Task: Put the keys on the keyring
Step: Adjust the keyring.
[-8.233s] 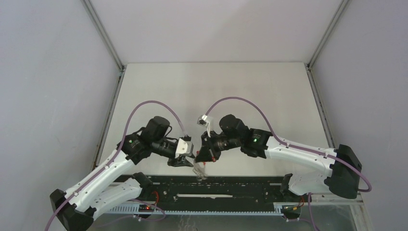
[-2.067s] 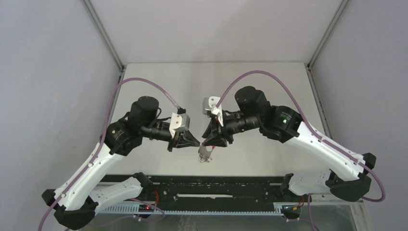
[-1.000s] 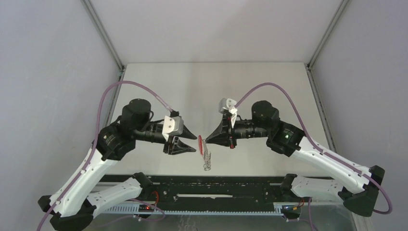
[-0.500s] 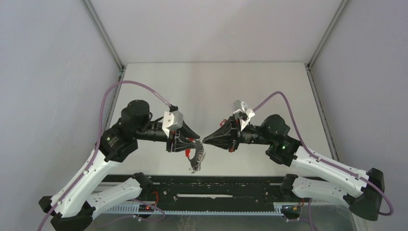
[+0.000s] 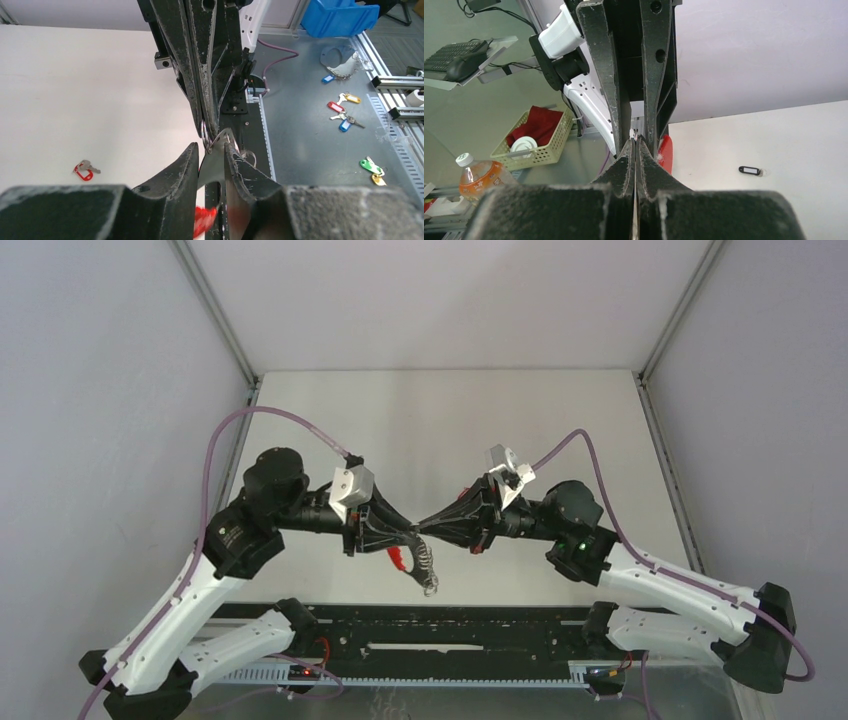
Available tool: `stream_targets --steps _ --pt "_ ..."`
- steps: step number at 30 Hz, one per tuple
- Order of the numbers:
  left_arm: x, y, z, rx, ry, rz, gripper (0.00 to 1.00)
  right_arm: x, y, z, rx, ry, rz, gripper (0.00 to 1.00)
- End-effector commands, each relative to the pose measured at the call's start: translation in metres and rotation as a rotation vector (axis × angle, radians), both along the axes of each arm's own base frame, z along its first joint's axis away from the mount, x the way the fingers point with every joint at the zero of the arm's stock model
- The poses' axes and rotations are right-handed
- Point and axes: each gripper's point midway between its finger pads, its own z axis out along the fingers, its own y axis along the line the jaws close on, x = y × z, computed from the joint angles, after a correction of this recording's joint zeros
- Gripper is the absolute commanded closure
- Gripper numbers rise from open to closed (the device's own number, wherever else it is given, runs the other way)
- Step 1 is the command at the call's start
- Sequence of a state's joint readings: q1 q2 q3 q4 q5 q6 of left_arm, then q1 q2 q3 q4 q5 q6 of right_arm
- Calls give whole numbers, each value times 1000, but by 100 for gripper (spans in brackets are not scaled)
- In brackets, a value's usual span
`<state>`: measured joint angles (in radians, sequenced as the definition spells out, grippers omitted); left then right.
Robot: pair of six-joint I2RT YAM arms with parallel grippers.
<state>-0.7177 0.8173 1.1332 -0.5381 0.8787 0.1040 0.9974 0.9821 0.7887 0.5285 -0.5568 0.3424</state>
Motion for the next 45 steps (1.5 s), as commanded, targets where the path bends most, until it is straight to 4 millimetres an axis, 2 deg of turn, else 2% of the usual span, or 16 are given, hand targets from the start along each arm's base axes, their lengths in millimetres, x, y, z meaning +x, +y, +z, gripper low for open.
stream_targets --steps 1,5,12,15,18,20,23,26,30,37,41,45 --pt "-11 1 7 -32 13 -41 71 -1 -1 18 68 -33 -23 100" --pt "-9 2 4 -26 12 -26 74 0 1 16 63 -38 -37 100" --pt "15 8 -8 20 -65 108 98 0 1 12 45 -53 -51 100" --pt "17 10 -13 40 -88 118 100 -1 -1 10 11 -62 -56 100" --pt "12 12 -16 57 -97 85 100 0 -1 1 -87 -68 -37 79" --pt "7 12 -20 75 -95 53 100 0 -5 -1 -138 -88 -17 68" --pt "1 12 -22 90 -83 5 100 -3 -10 -3 -209 -111 44 57" --pt "-8 12 -23 99 -78 -54 100 -8 -12 -8 -293 -130 130 52" --pt "-11 10 -24 120 -65 -92 100 -12 -11 -8 -372 -157 216 51" --pt "-15 11 -20 113 -76 -121 100 -11 -7 -16 -453 -155 284 57" --pt "-17 11 -21 114 -70 -132 100 -7 0 -19 -493 -155 297 62" --pt "-18 12 -21 118 -64 -135 100 -4 7 -18 -498 -177 282 63"
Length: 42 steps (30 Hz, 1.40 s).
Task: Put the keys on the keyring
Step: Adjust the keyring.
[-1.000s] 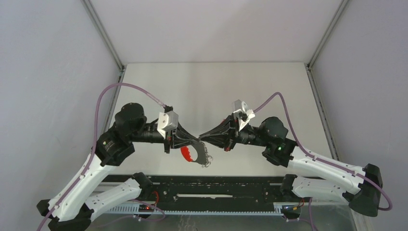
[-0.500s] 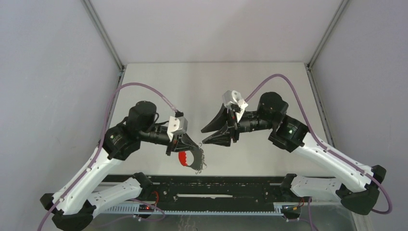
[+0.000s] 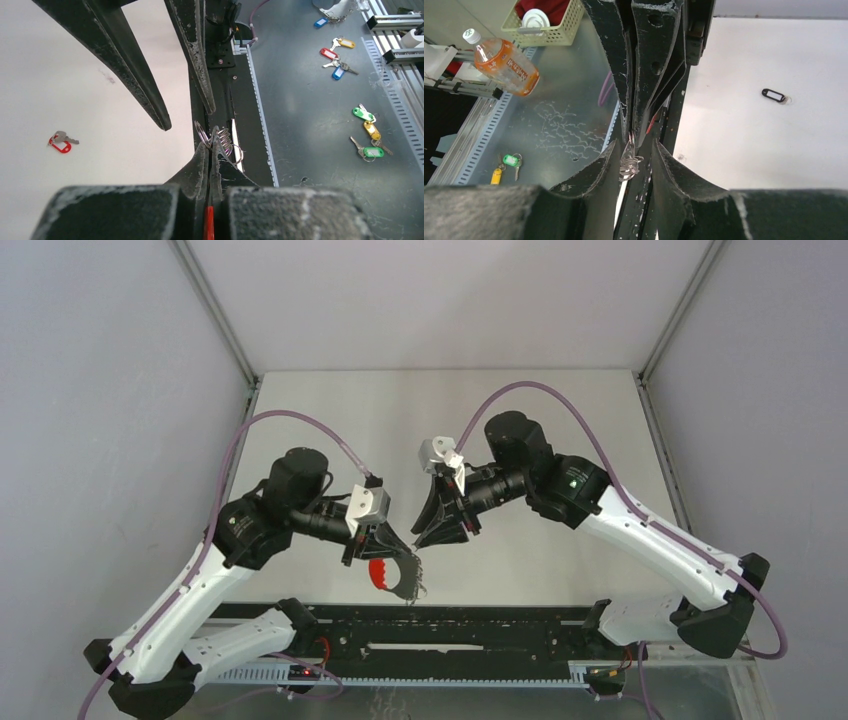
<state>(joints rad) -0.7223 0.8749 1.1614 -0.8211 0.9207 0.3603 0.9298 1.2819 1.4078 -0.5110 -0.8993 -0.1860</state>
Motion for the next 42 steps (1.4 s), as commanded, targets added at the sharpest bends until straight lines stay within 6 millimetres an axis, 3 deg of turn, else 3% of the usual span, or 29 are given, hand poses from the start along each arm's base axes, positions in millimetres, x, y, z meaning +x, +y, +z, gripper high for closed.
stream_targets --steps 1,15,19,25,27,28,29,32,33,36,38,42 --pt "-7 1 23 -55 -51 -39 100 -4 0 13 16 -56 20 63" --pt "-7 2 28 -62 -63 -40 100 -7 8 -3 -62 -87 27 61" --pt "-8 2 27 -60 -60 -38 100 -6 11 0 -50 -92 26 70" --pt "-6 1 28 -62 -65 -31 100 -8 13 0 -47 -82 28 100" --pt "-3 0 29 -64 -70 -22 99 -9 13 -1 -47 -75 27 100" --pt "-1 0 30 -65 -76 -14 91 -8 13 -2 -44 -73 19 100" --pt "1 0 31 -66 -87 -4 71 -6 14 -1 -37 -71 -1 100" --pt "10 2 38 -67 -152 45 30 2 13 4 37 -54 -76 100" --pt "13 5 41 -67 -180 63 25 5 13 7 75 -50 -105 100" --pt "16 14 46 -62 -259 101 22 11 10 19 179 -24 -175 100" --pt "18 20 46 -56 -295 130 22 14 7 17 208 -5 -219 100" --pt "20 28 36 -53 -308 181 32 15 1 23 286 23 -272 100"
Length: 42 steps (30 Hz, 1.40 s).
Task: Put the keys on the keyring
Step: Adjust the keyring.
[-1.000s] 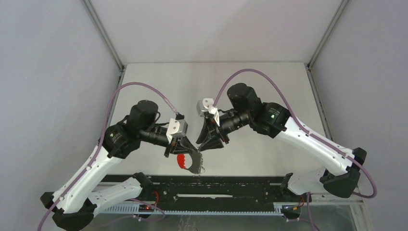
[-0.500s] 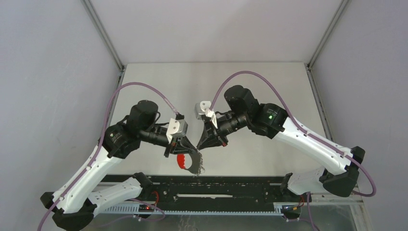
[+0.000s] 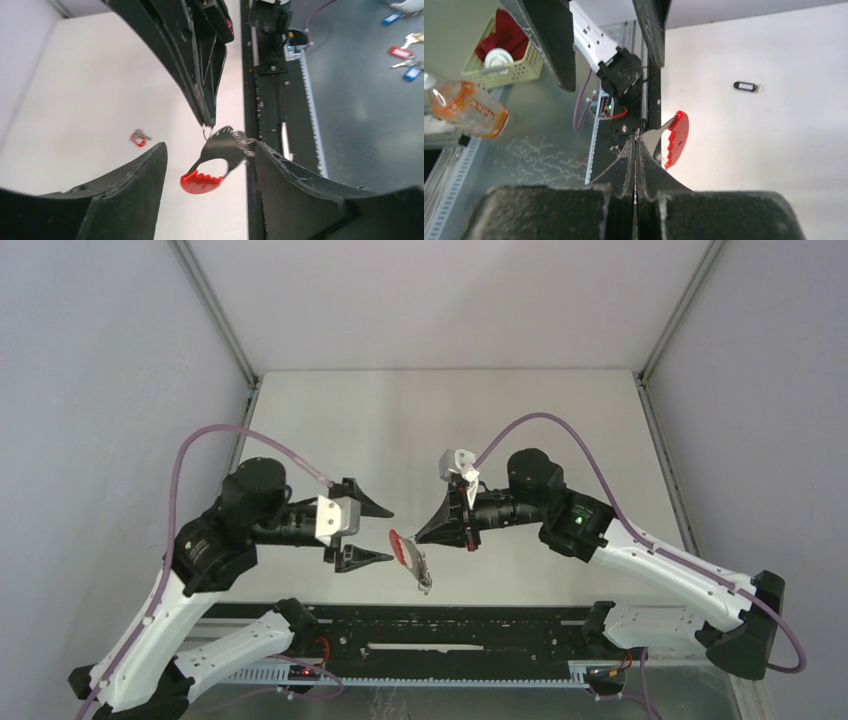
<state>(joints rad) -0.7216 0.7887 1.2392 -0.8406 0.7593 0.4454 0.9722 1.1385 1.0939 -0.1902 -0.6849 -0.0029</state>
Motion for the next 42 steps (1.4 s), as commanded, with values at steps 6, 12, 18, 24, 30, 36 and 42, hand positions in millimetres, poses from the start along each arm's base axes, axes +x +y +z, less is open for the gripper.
stream_targets --steps 6,12,18,24,30,36,42 --pt "-6 4 -20 -9 69 34 63 3 -6 69 355 30 -115 100" --pt "-15 -6 -29 0 204 -26 70 -6 -4 75 416 87 -92 100" --pt "-11 -14 -23 -14 200 -51 42 -10 1 71 406 99 -87 100" --pt "-21 -14 -16 -35 214 -95 33 -9 3 71 407 87 -115 100" --pt "-21 -13 -15 -48 185 -98 34 -13 8 70 407 100 -105 100" --pt "-21 -15 -5 -90 154 -111 43 -19 14 75 476 109 -104 100" --pt "-23 -17 1 -114 152 -140 61 -21 20 73 488 106 -111 100"
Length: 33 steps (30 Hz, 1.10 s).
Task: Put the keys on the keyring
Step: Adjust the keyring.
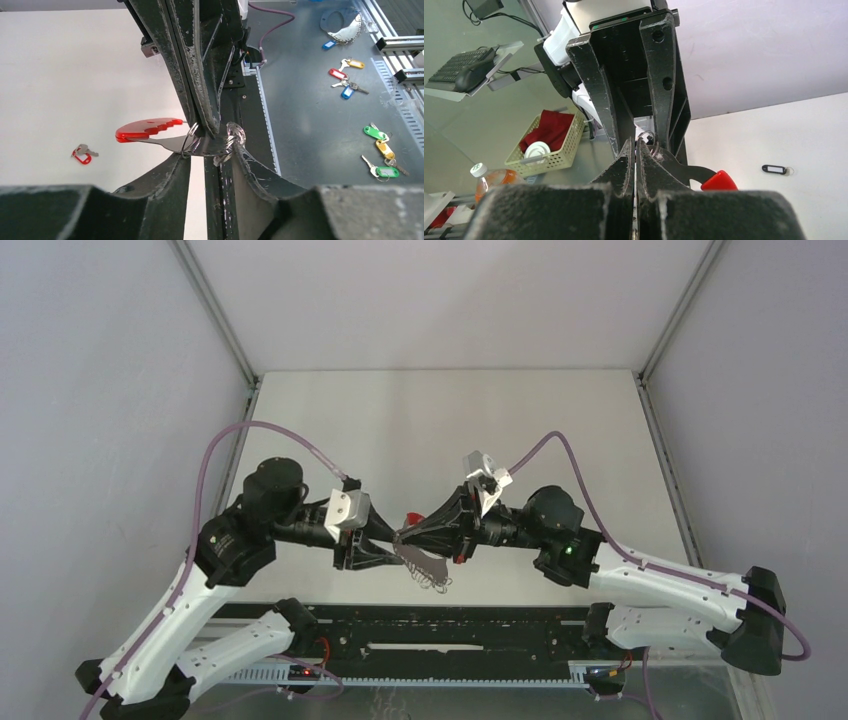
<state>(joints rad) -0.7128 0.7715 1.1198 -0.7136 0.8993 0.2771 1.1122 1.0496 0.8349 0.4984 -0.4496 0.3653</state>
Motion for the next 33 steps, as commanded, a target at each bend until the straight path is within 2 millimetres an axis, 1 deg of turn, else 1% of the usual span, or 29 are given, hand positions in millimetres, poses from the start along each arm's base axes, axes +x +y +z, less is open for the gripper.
stream_targets --steps 1,2,6,10,13,16,19,21,23,25,27,30,31,32,33 --pt "-7 -4 16 -72 -25 -59 62 3 3 10 53 -7 -35 100" --pt "-8 -4 17 -77 -23 -65 66 5 2 8 51 -5 -44 100" --pt "-13 -4 23 -94 -6 -86 70 10 1 2 47 -3 -80 100" --pt "-19 -3 33 -115 4 -101 67 15 0 -7 32 -2 -106 100" --pt "-22 0 39 -125 11 -108 64 14 -3 -9 33 -1 -105 100" --pt "-21 6 32 -97 28 -92 64 12 -10 -5 46 -6 -87 100" --pt "-9 13 17 -35 0 -24 63 14 -18 0 51 -16 -104 100" --pt "11 16 6 3 -35 79 56 15 -22 3 54 -30 -120 100" --pt "28 18 1 8 -51 178 52 21 -25 4 51 -28 -160 100" --pt "28 16 3 -21 -31 187 48 27 -25 3 26 -27 -208 100" --pt "27 11 4 -48 41 191 37 32 -22 2 -5 -32 -262 100" --pt "20 4 1 -51 145 147 27 43 -17 -1 -76 -36 -361 100" --pt "18 2 1 -51 166 128 22 45 -15 -2 -102 -37 -381 100" --pt "17 0 0 -53 176 118 17 51 -14 -3 -131 -28 -423 100" --pt "16 -1 -2 -50 183 109 14 54 -13 -4 -147 -19 -447 100"
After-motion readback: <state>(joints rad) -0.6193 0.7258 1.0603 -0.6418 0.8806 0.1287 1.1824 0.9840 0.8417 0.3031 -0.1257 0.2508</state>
